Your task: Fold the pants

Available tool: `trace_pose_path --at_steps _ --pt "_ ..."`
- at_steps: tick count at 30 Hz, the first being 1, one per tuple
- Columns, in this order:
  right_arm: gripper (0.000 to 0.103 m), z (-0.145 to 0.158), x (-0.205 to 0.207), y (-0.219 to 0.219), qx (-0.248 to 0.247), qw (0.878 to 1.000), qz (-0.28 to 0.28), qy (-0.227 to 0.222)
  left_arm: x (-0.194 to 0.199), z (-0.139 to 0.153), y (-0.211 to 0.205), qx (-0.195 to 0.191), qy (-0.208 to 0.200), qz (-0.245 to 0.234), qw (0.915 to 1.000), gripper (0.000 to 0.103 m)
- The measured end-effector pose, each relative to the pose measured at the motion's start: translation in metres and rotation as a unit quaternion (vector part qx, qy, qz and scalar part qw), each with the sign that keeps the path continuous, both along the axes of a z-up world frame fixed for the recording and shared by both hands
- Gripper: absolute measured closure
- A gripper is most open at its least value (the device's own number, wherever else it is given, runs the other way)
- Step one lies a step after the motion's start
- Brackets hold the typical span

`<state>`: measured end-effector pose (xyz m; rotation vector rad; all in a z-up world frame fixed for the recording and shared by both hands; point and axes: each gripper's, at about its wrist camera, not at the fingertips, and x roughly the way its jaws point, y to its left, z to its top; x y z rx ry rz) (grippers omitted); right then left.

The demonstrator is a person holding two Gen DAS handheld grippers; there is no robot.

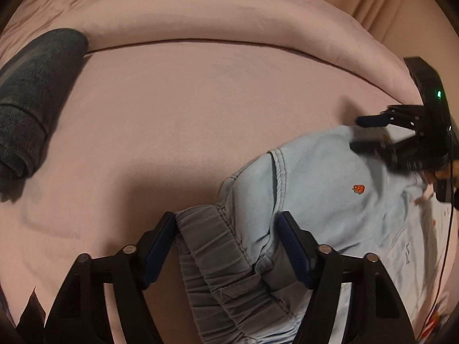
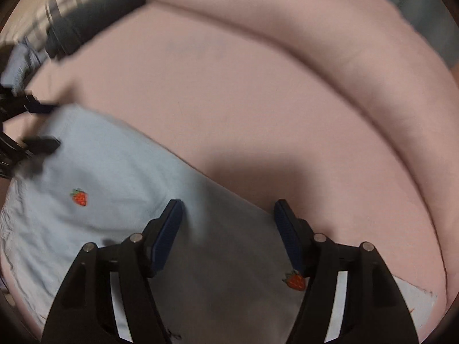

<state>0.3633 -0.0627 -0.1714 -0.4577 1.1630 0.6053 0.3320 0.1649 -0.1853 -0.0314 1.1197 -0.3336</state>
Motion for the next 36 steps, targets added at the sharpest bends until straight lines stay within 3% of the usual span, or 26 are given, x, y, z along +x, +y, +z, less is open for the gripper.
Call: trace_pose_path --at_steps 2,3,6,9,11,13,15,17,19,21,26,28,30,32,35,36 --pt "0.092 0.006 -0.001 -0.004 0.025 1.000 0.006 -0.004 -0.005 0.000 0.001 -0.019 -0.006 -0.009 0.9998 0.050" --pt "0.092 0.008 -0.004 -0.003 0.021 1.000 0.011 -0.010 -0.007 0.000 0.002 -0.027 -0.008 -0.010 0.9996 0.057" --pt "0.095 0.013 -0.016 0.003 -0.022 0.998 0.040 -0.048 -0.009 0.006 -0.005 -0.020 -0.021 -0.006 0.9996 0.063" --pt "0.095 0.031 -0.008 -0.001 -0.008 0.996 0.015 -0.092 -0.002 0.008 -0.007 -0.009 -0.032 0.006 0.9994 0.062" --pt "0.093 0.030 0.002 -0.005 0.008 0.996 -0.011 -0.083 0.001 -0.003 -0.010 0.006 -0.017 0.017 0.9997 0.057" --pt "0.086 0.007 0.004 -0.002 -0.020 0.998 -0.011 -0.066 0.001 -0.003 -0.015 0.022 -0.023 0.012 0.9994 0.053" --pt "0.083 0.009 0.003 -0.008 -0.006 0.997 -0.009 -0.072 0.000 0.000 -0.021 0.038 -0.026 0.006 0.9989 0.051" --pt "0.052 0.026 0.007 -0.037 0.076 0.996 -0.027 -0.040 0.004 0.002 -0.015 0.041 -0.022 0.000 0.9989 0.046" --pt "0.046 0.043 0.016 -0.074 0.090 0.994 -0.047 -0.050 0.008 -0.001 -0.010 0.037 -0.012 0.002 0.9992 0.045" --pt "0.046 0.053 0.024 -0.118 0.048 0.993 -0.075 -0.078 0.010 -0.002 -0.005 0.027 -0.009 0.003 0.9996 0.045" --pt "0.045 0.031 0.040 -0.196 -0.053 0.994 -0.091 -0.034 0.010 -0.004 -0.012 0.046 -0.011 -0.002 0.9989 0.045" --pt "0.047 0.011 0.045 -0.213 -0.052 0.995 -0.086 -0.004 0.007 -0.001 -0.008 0.049 -0.007 -0.002 0.9988 0.045" --pt "0.055 0.002 0.048 -0.217 -0.046 0.996 -0.081 -0.014 0.006 0.002 -0.009 0.058 -0.005 -0.006 0.9983 0.046" --pt "0.091 0.000 0.046 -0.216 -0.046 0.996 -0.063 -0.031 0.006 0.004 -0.015 0.072 -0.008 -0.013 0.9973 0.048" --pt "0.097 -0.002 0.039 -0.204 -0.124 0.989 -0.034 -0.078 0.006 0.009 -0.027 0.094 -0.018 -0.024 0.9951 0.052" --pt "0.097 0.003 0.040 -0.207 -0.128 0.987 -0.038 -0.093 0.006 0.010 -0.029 0.100 -0.023 -0.024 0.9944 0.055"
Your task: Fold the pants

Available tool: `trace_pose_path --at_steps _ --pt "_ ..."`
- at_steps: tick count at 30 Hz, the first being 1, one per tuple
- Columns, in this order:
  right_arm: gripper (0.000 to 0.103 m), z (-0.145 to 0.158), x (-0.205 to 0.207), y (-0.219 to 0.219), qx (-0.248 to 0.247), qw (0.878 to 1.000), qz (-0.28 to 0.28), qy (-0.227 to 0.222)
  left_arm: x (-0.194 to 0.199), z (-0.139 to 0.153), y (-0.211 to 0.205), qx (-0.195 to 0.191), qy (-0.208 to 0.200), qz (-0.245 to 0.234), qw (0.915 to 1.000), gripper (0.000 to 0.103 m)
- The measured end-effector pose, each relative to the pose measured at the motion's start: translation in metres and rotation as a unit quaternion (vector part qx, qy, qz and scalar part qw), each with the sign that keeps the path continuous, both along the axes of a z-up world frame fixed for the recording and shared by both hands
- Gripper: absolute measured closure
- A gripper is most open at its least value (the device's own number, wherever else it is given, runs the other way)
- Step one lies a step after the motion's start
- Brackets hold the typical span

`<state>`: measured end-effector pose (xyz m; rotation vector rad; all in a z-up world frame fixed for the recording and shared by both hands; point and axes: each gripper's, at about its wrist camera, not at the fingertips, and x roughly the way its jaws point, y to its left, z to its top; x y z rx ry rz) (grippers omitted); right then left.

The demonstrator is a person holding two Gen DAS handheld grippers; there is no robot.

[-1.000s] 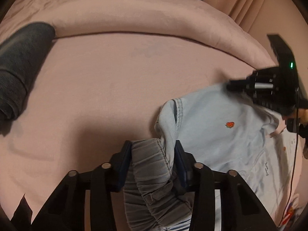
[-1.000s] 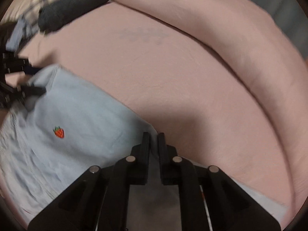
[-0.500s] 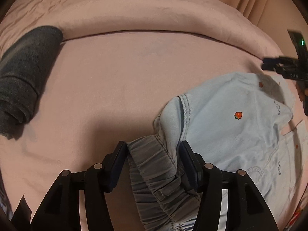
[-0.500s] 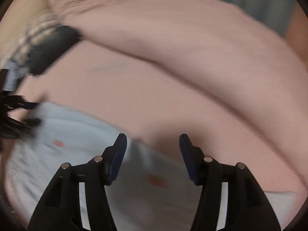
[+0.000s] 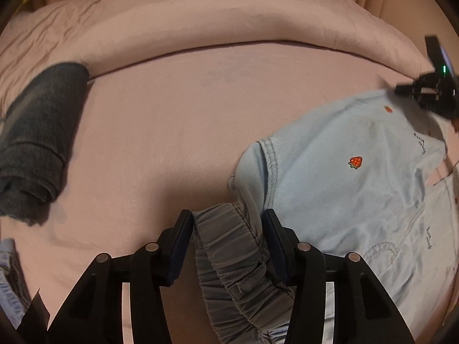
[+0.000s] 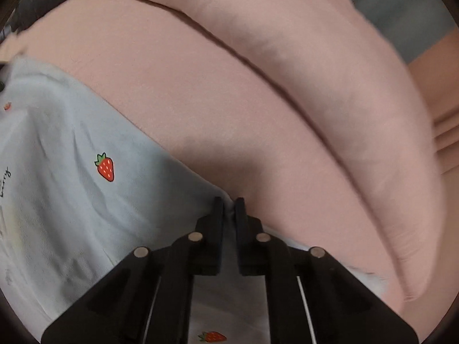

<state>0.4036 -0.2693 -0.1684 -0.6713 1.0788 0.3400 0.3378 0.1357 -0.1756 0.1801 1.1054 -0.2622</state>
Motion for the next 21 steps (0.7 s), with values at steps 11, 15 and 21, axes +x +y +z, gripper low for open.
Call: trace_pose_path --at_steps 11,15,21 --pt "0.078 0.002 0.053 0.007 -0.004 0.997 -0.048 -0.054 0.010 0.012 0.013 -0.035 0.002 0.013 0.9993 0.037" --pt "0.026 0.037 0.042 0.012 0.129 0.991 0.004 -0.022 0.023 0.026 0.032 -0.100 -0.014 0.031 0.9944 0.026" --pt "0.026 -0.002 0.070 0.064 0.153 0.984 0.043 0.077 0.046 -0.005 0.011 -0.113 0.069 -0.008 0.9912 0.049"
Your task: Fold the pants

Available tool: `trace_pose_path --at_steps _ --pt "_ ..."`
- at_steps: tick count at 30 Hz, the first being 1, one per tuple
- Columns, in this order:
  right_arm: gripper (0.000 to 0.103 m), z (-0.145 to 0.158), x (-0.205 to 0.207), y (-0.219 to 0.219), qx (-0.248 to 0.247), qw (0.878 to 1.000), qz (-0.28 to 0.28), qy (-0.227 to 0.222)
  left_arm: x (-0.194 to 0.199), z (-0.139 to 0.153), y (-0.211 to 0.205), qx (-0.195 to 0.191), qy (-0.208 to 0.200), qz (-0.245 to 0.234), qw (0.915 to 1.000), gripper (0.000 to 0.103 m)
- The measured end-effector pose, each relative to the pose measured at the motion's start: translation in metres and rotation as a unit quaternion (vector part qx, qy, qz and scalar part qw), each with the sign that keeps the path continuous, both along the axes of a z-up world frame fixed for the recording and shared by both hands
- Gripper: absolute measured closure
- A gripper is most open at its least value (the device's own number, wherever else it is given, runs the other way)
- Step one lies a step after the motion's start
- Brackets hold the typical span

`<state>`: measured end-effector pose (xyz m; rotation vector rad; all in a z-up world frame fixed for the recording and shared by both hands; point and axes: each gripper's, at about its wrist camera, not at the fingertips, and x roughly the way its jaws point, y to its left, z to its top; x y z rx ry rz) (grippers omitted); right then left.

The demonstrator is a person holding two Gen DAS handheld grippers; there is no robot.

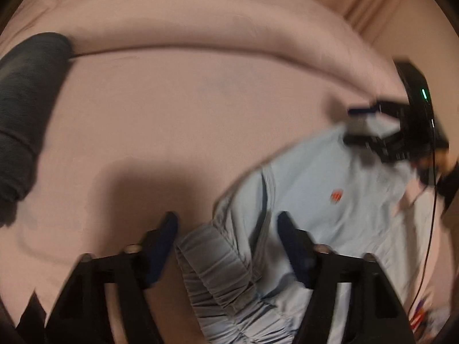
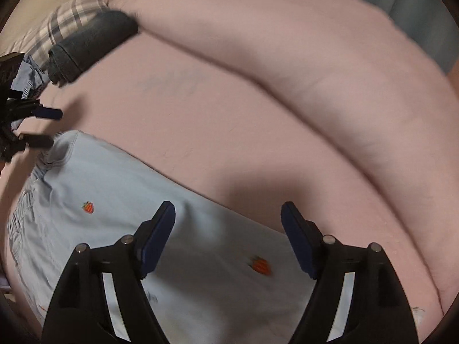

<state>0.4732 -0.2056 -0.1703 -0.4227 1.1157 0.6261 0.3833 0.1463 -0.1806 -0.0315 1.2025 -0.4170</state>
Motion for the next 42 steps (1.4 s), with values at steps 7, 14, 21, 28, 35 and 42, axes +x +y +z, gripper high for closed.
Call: trace_pose_path --at_steps 7,14,21,28,35,42 --pt "0.056 -0.034 -0.001 -0.006 -0.041 0.998 0.020 0.040 -0.001 0.000 -0.018 0.039 -0.017 -0.048 0.9980 0.069" --pt "0.100 -0.024 -0.040 0.004 -0.115 0.991 0.056 -0.029 -0.039 0.035 -0.042 0.111 -0.125 -0.032 0.9854 0.075" --pt "0.100 0.063 -0.120 -0.029 -0.056 0.983 0.005 -0.174 -0.112 0.088 -0.050 0.130 -0.247 -0.035 0.9595 0.075" --pt "0.100 0.069 -0.301 0.018 -0.040 0.968 0.025 -0.246 -0.228 0.078 -0.042 0.161 -0.346 -0.071 0.9216 0.077" --pt "0.100 0.033 -0.406 0.066 -0.033 0.984 0.048 -0.166 -0.277 0.028 -0.041 0.223 -0.364 -0.080 0.9005 0.077" --pt "0.099 -0.014 -0.437 0.086 -0.105 0.978 0.078 -0.161 -0.307 0.013 -0.051 0.274 -0.383 -0.108 0.8756 0.077"
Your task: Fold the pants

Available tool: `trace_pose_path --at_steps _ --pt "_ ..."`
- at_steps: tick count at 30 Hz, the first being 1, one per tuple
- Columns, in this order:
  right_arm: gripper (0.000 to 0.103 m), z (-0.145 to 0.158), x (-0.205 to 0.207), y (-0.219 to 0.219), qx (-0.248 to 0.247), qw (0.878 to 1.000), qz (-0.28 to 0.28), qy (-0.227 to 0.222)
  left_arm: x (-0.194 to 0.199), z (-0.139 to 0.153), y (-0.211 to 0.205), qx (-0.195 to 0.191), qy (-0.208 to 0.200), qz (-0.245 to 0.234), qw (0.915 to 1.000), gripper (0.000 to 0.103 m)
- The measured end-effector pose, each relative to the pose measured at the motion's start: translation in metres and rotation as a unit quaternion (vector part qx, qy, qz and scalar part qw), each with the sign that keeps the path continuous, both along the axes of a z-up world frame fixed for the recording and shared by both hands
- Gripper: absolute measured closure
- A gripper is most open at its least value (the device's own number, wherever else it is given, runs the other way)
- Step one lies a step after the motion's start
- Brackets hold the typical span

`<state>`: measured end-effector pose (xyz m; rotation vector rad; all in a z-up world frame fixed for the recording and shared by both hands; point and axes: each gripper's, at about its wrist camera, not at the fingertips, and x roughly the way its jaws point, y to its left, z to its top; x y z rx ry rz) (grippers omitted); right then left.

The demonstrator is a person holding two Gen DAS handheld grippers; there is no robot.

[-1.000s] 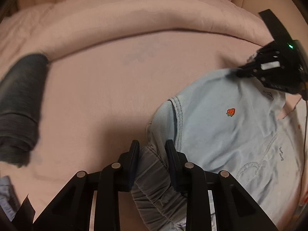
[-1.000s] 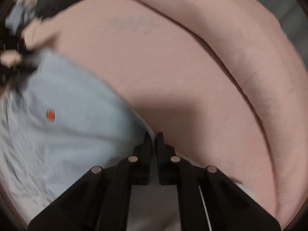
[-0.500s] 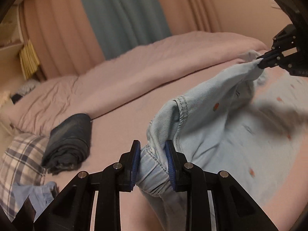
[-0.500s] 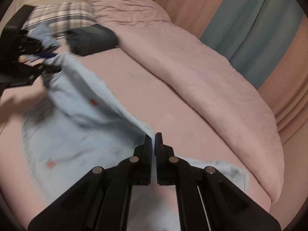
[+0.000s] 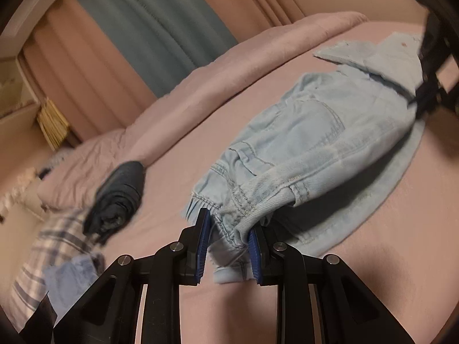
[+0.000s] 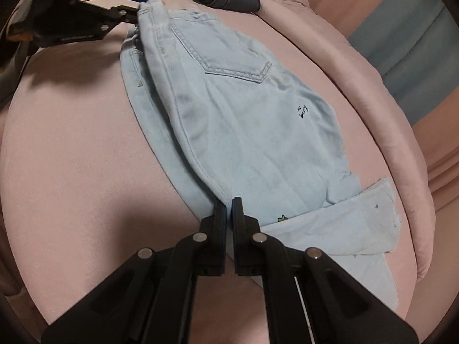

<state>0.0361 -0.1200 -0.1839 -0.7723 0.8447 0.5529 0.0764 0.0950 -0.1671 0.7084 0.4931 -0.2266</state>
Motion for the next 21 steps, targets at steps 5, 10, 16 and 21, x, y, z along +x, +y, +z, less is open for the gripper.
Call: trace_pose_path --at_steps 5,10,16,21 --pt "0.099 0.009 0.002 -0.014 0.001 1.000 -0.014 -0.011 -0.028 -0.029 -0.014 0.121 -0.011 -0.056 0.9910 0.077" --pt "0.095 -0.003 -0.001 -0.013 -0.015 1.000 -0.021 0.016 -0.031 -0.014 0.014 0.075 0.016 -0.005 0.9971 0.075" --pt "0.083 0.019 0.007 -0.018 0.049 0.997 -0.048 0.029 -0.010 0.024 0.083 -0.256 0.176 0.088 0.9463 0.075" --pt "0.073 0.034 0.003 -0.009 0.108 0.993 -0.041 0.025 0.010 0.035 0.092 -0.440 0.217 0.096 0.8660 0.075"
